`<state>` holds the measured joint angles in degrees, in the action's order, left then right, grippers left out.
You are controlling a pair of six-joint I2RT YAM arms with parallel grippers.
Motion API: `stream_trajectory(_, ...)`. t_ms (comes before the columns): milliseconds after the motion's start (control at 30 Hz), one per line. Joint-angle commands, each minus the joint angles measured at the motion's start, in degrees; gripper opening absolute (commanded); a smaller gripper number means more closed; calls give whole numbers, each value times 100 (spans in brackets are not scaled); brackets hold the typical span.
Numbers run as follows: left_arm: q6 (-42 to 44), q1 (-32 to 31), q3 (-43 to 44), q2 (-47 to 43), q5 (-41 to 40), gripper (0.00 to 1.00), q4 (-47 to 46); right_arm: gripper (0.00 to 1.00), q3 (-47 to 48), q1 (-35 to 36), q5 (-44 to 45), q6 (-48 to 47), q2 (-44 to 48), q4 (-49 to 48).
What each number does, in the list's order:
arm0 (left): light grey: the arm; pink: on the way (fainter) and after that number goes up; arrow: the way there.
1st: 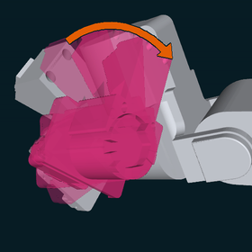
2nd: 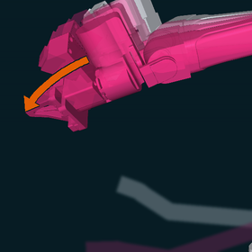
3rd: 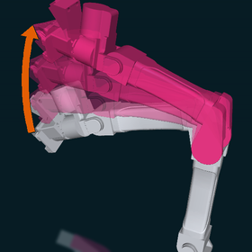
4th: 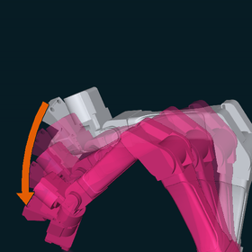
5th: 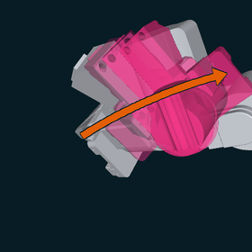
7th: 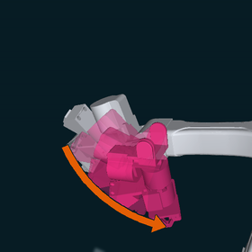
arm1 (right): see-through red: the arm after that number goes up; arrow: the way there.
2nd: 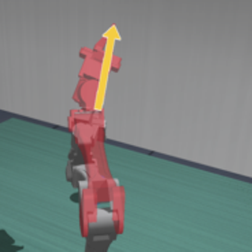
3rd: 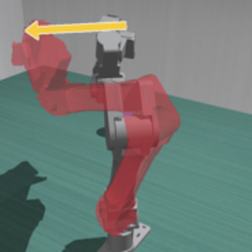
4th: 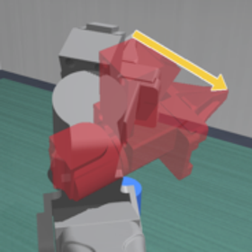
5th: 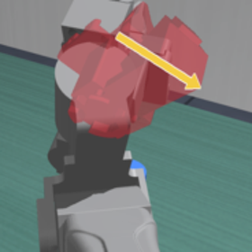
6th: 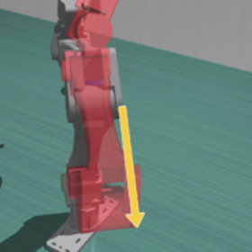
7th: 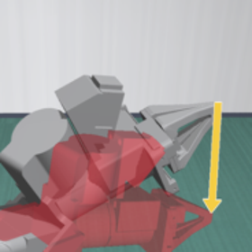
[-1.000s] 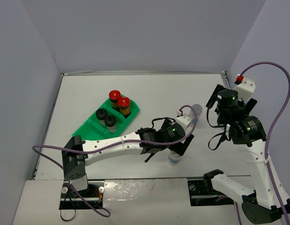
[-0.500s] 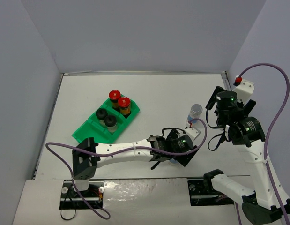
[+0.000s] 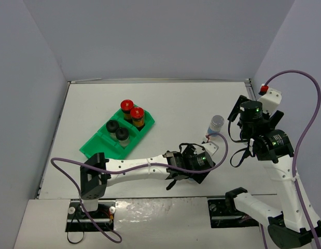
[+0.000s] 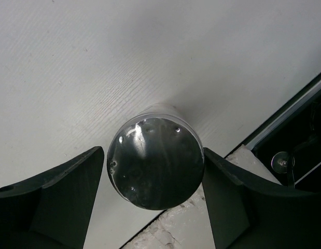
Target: Organize the condiment bottles
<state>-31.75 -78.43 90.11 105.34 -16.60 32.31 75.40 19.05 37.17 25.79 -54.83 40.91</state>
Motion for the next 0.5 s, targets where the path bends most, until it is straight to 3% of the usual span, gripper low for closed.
stream_trajectory(0, -17, -40, 391, -70, -188, 62, 21, 100, -7, -40, 194, 66, 66, -258)
stream_trajectory(67, -24, -34, 420, -40, -180, 44, 56, 100, -27, -33, 199, 64, 69, -252)
stream_trajectory(200, -84, -40, 462, -55, -245, 0, 166, 100, -42, -33, 210, 58, 69, -257)
stream_trajectory(467, -251, -49, 421, -746, -1012, 0, 692, 100, -6, -33, 204, 23, 29, -267)
